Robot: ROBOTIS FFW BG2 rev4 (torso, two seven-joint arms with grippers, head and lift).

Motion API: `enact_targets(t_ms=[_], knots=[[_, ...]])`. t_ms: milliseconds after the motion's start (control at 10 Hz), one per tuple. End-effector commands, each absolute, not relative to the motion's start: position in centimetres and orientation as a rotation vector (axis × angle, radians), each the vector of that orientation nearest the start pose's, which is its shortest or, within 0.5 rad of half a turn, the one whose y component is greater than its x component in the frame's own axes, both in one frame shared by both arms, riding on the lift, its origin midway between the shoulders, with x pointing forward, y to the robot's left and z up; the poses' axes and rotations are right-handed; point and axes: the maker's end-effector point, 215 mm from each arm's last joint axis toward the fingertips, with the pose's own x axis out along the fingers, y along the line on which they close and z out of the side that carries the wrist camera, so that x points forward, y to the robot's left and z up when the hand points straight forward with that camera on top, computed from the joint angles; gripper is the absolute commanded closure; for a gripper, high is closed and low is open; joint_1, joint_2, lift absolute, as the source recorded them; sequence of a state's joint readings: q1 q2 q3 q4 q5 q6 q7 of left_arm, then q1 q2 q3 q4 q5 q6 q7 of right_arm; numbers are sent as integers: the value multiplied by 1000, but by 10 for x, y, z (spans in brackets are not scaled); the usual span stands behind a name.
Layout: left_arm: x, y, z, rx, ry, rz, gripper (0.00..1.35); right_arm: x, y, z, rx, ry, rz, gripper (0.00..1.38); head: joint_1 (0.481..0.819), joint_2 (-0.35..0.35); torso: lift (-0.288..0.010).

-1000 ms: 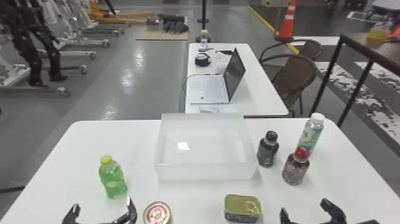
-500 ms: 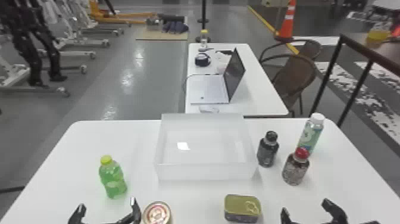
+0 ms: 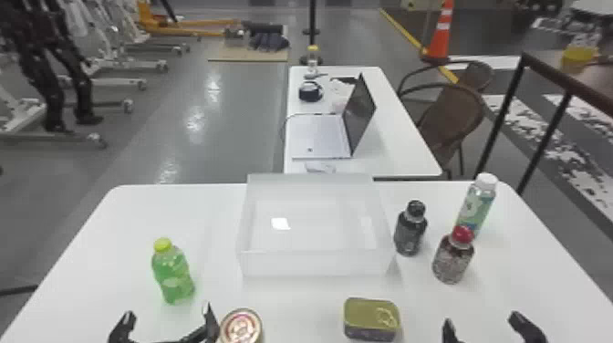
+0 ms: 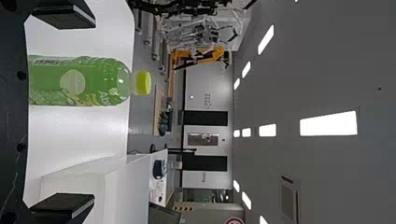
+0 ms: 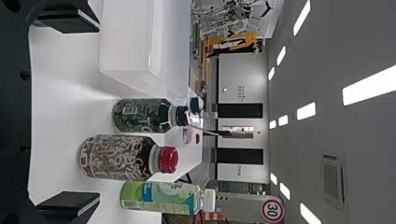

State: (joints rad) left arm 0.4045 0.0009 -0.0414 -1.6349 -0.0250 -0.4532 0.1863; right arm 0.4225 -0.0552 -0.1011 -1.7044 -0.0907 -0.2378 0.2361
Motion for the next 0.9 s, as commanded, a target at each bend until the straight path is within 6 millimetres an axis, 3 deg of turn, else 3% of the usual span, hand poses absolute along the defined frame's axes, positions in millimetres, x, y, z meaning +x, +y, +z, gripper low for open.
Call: enact_targets(t_ms=[0,100,400,800], knots=[[444,241,-380,-10,-121,134,-2,443,-269,-423,62,32,100,-2,549,0,-100],[444,241,-380,-17,-130,134,-2,441,-280,-436,96,47,81,-2,549,0,-100],[444,241,-378,-28,-142,135,-2,447,-318,-446,32,69,47,-2,549,0,-100],[446,238,-379,-34,-147,125,-2,474,-339,-459,17,90,66,-2,549,0,-100]])
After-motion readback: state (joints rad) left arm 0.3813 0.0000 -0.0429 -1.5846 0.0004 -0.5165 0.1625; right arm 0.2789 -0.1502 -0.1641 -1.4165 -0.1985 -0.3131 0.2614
